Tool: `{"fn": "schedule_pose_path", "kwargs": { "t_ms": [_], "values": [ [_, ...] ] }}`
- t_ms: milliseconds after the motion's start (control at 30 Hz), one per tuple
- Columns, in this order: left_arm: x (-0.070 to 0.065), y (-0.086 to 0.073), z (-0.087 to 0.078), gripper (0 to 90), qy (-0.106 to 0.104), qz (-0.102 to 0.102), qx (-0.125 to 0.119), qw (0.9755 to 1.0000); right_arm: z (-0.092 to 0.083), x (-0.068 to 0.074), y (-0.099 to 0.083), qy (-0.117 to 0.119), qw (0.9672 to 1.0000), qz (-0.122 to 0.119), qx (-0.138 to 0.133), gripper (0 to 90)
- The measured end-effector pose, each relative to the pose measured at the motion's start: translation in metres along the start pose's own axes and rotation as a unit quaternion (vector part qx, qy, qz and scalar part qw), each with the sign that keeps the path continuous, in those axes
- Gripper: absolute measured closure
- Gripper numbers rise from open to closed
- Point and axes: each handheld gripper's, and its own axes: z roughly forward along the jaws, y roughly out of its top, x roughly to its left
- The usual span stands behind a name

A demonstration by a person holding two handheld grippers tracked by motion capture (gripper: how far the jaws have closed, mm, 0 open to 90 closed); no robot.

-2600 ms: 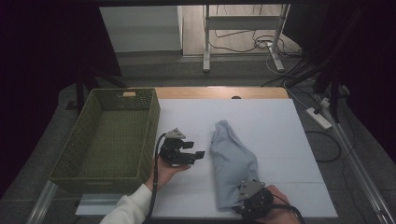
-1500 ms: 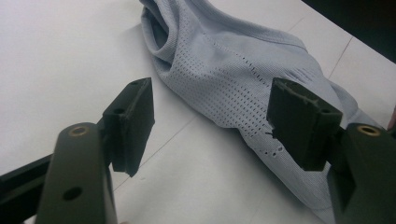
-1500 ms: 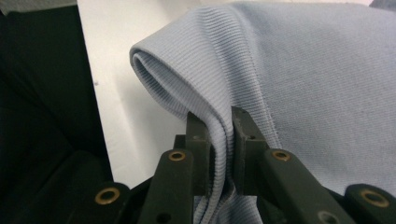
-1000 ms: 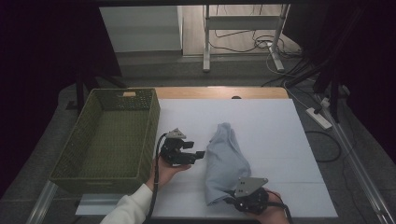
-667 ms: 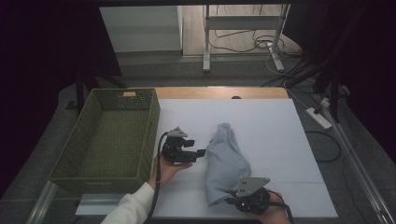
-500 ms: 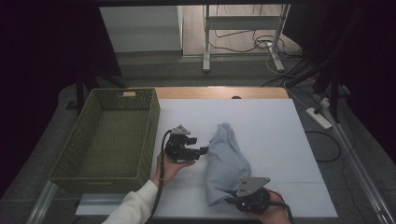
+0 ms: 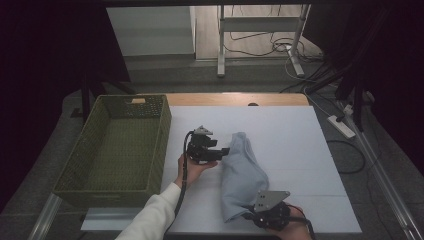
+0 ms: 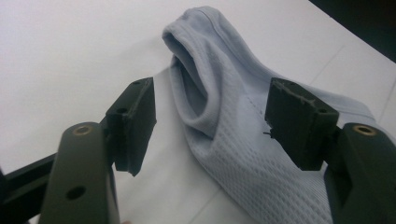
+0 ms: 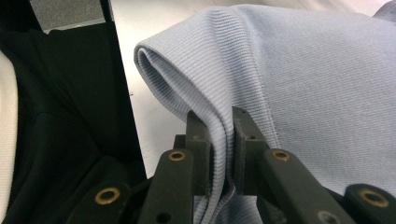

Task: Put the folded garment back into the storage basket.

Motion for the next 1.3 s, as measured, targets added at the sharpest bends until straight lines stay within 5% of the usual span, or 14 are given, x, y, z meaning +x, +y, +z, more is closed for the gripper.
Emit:
{"fn": "schedule_pose_path", "kwargs": {
  "t_ms": [1300],
  "values": [
    [0.019,0.024,0.032,35.2,0.019,0.0,0.02,0.9996,-0.002,-0.001,-0.002,0.002,1.0,-0.002,0.001,78.9]
  ]
}}
